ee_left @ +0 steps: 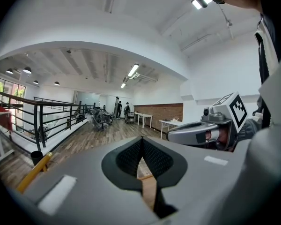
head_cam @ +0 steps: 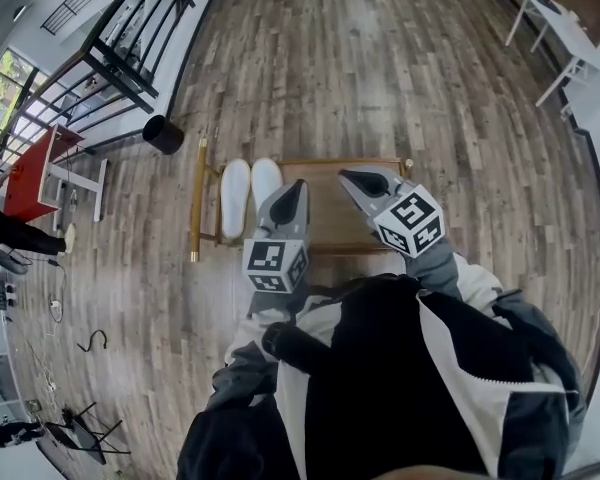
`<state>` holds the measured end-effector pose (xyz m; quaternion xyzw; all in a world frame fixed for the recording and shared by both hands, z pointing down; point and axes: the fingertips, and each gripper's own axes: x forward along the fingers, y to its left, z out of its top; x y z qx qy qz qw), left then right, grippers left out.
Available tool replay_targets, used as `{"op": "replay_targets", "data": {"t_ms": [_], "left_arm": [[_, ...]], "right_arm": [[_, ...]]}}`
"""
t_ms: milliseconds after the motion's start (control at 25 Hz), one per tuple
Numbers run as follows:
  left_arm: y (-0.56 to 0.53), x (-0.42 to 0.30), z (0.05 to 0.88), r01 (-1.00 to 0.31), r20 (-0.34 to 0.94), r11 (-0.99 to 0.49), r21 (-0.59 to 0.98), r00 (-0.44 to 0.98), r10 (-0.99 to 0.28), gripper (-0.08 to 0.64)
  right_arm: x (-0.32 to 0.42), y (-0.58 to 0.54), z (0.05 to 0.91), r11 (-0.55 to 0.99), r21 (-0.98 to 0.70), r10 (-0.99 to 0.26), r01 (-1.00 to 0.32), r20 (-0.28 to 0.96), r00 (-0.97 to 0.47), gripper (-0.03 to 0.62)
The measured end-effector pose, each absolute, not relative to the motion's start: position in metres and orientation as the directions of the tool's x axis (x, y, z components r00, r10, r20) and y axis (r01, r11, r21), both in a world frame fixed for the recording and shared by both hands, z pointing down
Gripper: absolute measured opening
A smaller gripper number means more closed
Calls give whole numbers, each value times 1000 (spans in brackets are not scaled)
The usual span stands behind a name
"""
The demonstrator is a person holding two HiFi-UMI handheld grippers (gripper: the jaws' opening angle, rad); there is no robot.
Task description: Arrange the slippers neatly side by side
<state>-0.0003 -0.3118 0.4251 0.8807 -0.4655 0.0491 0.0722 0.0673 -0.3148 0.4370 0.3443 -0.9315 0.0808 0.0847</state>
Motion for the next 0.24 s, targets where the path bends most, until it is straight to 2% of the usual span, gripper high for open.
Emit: {"op": "replay_targets", "data": {"t_ms": [240], "left_arm": [[-315, -7, 423, -831, 160, -551, 84, 557, -815, 12]], "right_arm": [[61, -317, 435, 752, -93, -625, -653, 218, -750, 1]]}}
